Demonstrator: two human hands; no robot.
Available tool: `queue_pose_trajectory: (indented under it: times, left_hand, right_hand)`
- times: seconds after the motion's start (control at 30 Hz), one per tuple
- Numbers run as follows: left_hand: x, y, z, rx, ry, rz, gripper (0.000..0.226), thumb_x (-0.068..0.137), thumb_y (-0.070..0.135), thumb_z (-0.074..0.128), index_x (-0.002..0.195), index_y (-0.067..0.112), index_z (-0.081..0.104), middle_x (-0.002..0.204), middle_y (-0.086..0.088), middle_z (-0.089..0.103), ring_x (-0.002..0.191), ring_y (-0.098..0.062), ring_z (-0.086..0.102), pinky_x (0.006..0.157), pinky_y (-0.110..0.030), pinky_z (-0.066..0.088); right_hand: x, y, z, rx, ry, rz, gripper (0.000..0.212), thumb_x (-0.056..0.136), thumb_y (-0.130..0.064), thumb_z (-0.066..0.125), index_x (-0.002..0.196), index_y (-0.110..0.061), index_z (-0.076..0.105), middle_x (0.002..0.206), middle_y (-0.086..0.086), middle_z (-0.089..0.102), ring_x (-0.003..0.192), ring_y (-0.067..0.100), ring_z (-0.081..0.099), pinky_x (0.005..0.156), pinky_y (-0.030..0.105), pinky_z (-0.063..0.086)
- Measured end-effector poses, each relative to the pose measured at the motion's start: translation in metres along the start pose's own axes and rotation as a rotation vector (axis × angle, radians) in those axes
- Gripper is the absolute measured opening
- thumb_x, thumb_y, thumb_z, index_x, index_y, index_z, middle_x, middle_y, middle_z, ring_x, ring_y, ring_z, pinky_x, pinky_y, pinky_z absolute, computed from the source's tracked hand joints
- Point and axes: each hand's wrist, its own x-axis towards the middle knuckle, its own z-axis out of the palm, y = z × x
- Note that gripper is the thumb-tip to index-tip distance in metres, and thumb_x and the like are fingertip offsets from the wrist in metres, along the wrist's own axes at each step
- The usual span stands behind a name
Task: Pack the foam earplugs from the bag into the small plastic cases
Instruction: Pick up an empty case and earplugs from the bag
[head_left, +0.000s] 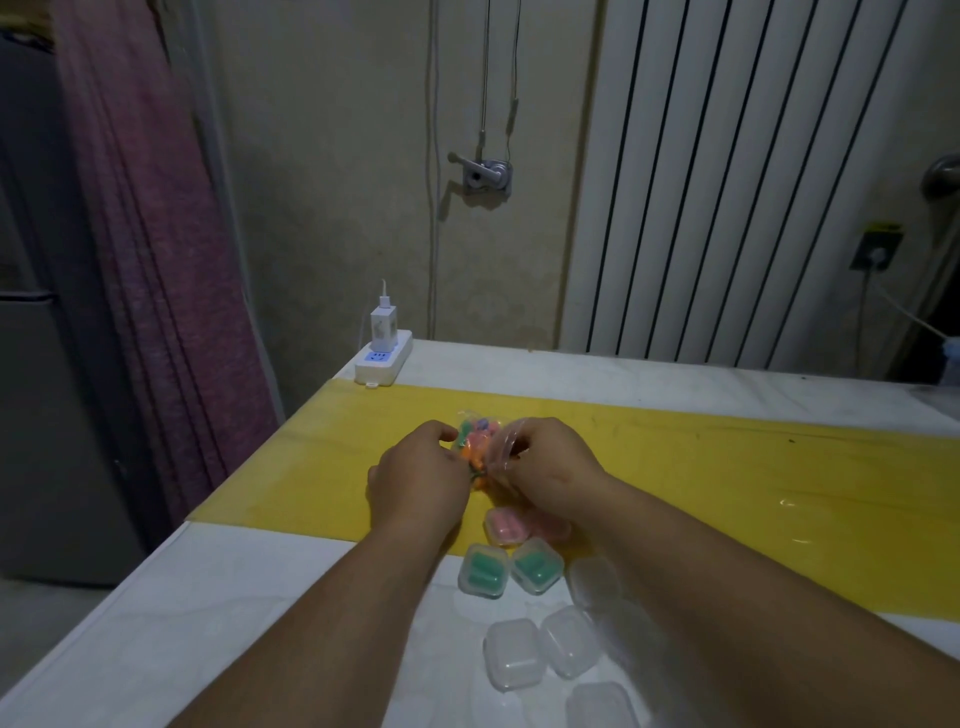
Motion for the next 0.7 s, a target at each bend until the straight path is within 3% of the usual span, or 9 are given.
queue_pose_trajectory:
  times: [0.1,0.2,0.3,0.43,0.6,0.7]
  left_hand:
    - [0.001,0.0,0.0,-0.003,-0.004,-0.001,0.029,0.088,0.021,0.053,0.112,0.032,0.063,0.097,0.002,0.07,0.093,-0.023,0.06,0.088,-0.039,0.046]
    - [0.001,-0.003,0.001,-0.004,-0.016,0.005,0.028,0.087,0.022,0.054,0.111,0.033,0.063,0.094,0.004,0.07,0.092,-0.023,0.06,0.088,-0.039,0.046]
    - [0.002,-0.003,0.002,0.002,-0.022,0.013,0.027,0.088,0.023,0.055,0.112,0.033,0.062,0.094,0.004,0.07,0.093,-0.023,0.061,0.088,-0.04,0.047]
    - [0.003,-0.003,0.003,0.004,-0.018,0.016,0.026,0.09,0.023,0.056,0.113,0.034,0.061,0.096,0.003,0.07,0.094,-0.023,0.061,0.088,-0.041,0.047]
    - [0.003,-0.004,0.003,0.003,-0.007,0.014,0.027,0.089,0.022,0.056,0.112,0.035,0.061,0.093,0.004,0.07,0.091,-0.022,0.061,0.087,-0.04,0.048]
    - [0.004,-0.005,0.004,0.005,-0.006,0.008,0.028,0.088,0.022,0.055,0.111,0.036,0.061,0.094,0.004,0.07,0.091,-0.023,0.061,0.087,-0.039,0.048]
  right_hand:
    - [0.003,0.0,0.001,-0.052,-0.052,-0.029,0.032,0.079,-0.007,0.064,0.059,-0.032,0.064,0.089,0.002,0.075,0.089,0.019,0.067,0.087,0.035,0.054]
    - [0.007,0.0,0.001,-0.123,-0.079,0.003,0.019,0.085,-0.008,0.058,0.079,-0.013,0.076,0.093,0.008,0.074,0.091,0.022,0.066,0.08,0.031,0.054]
    - [0.008,-0.002,0.003,-0.155,-0.093,0.0,0.023,0.087,-0.005,0.055,0.092,-0.011,0.077,0.1,0.007,0.073,0.094,0.02,0.064,0.074,0.025,0.046]
    - [0.012,-0.005,0.007,-0.122,-0.066,0.048,0.025,0.085,-0.004,0.056,0.072,-0.018,0.073,0.094,0.008,0.074,0.093,0.022,0.068,0.078,0.029,0.052]
    - [0.019,-0.003,0.011,-0.072,-0.082,0.076,0.011,0.079,-0.013,0.067,0.077,-0.019,0.076,0.088,0.006,0.076,0.088,0.024,0.07,0.083,0.037,0.057]
    - [0.018,-0.009,0.009,-0.307,-0.178,0.002,0.02,0.091,-0.016,0.058,0.101,-0.009,0.074,0.099,0.013,0.073,0.098,0.028,0.067,0.085,0.036,0.054]
